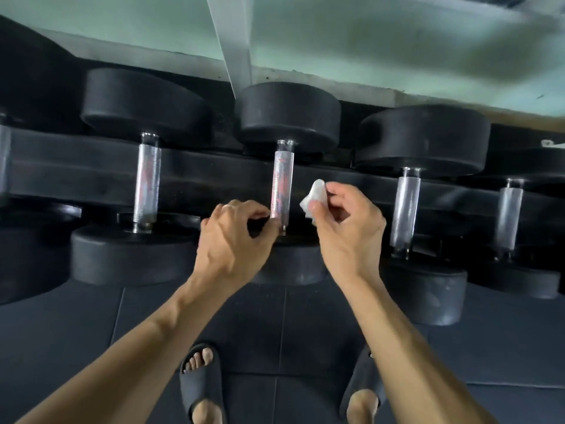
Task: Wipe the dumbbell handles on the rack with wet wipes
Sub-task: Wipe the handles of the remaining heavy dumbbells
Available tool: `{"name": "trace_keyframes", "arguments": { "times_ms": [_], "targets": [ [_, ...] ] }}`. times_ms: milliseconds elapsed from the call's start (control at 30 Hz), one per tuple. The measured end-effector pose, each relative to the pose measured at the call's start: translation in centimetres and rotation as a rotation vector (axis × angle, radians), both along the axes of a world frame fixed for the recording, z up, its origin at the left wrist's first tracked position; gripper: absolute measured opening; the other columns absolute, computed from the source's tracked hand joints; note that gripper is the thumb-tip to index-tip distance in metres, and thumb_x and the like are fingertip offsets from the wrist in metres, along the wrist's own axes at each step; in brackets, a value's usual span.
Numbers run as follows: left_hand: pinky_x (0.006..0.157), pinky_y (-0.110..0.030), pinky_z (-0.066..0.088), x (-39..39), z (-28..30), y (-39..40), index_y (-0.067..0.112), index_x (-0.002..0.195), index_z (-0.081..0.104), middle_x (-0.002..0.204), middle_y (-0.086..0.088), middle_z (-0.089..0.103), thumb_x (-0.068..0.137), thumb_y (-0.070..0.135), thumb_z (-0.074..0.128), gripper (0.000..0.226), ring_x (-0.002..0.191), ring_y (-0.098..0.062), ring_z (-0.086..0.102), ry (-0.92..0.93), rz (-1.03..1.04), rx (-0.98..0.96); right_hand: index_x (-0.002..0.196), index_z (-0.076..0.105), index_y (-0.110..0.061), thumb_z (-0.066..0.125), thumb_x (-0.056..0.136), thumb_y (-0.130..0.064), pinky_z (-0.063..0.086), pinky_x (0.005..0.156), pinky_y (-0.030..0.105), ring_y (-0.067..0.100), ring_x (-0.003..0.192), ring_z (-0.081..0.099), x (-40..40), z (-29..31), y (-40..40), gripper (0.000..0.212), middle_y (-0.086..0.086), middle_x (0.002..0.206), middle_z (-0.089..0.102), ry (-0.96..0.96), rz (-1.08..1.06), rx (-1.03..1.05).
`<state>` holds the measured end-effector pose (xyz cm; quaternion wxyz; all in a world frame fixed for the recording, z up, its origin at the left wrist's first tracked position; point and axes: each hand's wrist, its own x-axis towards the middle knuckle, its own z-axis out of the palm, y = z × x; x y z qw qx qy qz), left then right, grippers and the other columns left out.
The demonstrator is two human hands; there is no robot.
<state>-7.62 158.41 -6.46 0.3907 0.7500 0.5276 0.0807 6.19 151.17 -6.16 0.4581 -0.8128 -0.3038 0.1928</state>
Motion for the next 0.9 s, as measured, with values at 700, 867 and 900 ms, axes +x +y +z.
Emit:
{"name": "trace_keyframes", "arguments": {
  "times_ms": [700, 867, 900],
  "targets": [
    [0.079, -0.038, 0.044, 0.3, -5.4, -2.3, 0.018, 0.088, 0.065, 0.086, 0.007, 0.058, 0.088, 0.043, 0.034, 0.039, 0.086, -0.017, 0.054, -0.056, 0.122, 0.218, 0.095, 0.079, -0.008, 0.071, 0.091, -0.016, 0.053, 0.066, 0.011, -0.006, 0.065, 0.064, 3.4, -6.0, 4.9, 0.012, -0.009, 0.079, 0.072, 0.138, 0.244, -0.159],
    [0.077, -0.031, 0.049, 1.9, -4.4, -1.6, 0.026, 0.095, 0.067, 0.088, 0.013, 0.064, 0.073, 0.049, 0.049, 0.037, 0.089, -0.010, 0.060, -0.032, 0.257, 0.121, 0.103, 0.079, -0.014, 0.071, 0.089, -0.014, 0.057, 0.086, 0.025, 0.014, 0.086, 0.071, 4.3, -6.2, 9.2, 0.016, 0.002, 0.098, 0.077, 0.110, 0.079, -0.058],
    [0.073, -0.031, 0.049, 2.4, -4.2, -1.6, 0.026, 0.093, 0.067, 0.085, 0.013, 0.065, 0.072, 0.046, 0.050, 0.034, 0.086, -0.010, 0.061, -0.035, 0.300, 0.106, 0.100, 0.079, -0.013, 0.070, 0.090, -0.014, 0.054, 0.080, 0.015, 0.011, 0.081, 0.069, 4.2, -6.1, 8.6, 0.014, 0.002, 0.095, 0.077, 0.071, 0.103, -0.086]
  ]
}}
